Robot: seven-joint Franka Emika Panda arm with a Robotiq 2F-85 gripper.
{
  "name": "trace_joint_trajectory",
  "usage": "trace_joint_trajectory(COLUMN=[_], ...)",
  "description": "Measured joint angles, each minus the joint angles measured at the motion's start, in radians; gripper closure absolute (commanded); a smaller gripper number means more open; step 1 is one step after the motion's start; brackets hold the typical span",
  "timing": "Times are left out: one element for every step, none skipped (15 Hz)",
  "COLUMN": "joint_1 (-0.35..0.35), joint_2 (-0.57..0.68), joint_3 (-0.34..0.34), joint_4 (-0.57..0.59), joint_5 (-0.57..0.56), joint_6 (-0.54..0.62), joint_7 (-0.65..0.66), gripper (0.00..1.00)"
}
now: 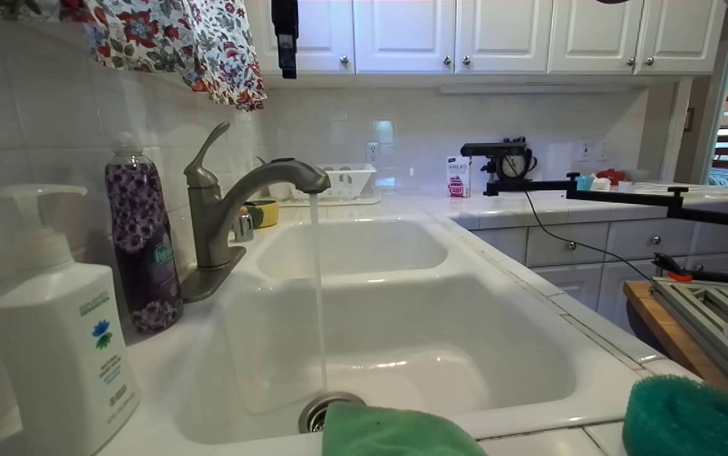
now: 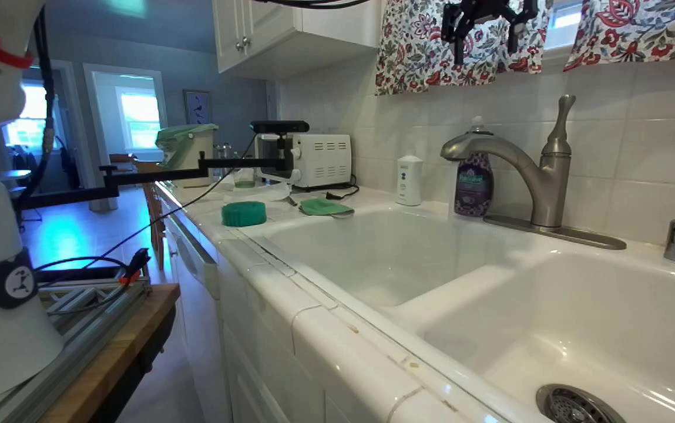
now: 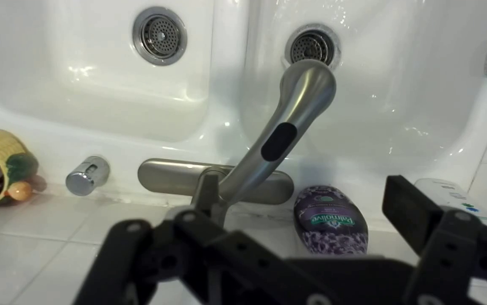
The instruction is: Open the faucet
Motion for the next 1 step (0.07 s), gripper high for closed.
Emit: trace_joint_trajectory(joint_1=[0.000], joint_2=[0.000], joint_3=[0.000], joint_4=[0.000], joint_5=[0.000], joint_6=[0.000], joint_7=[0.000], gripper=[0.00])
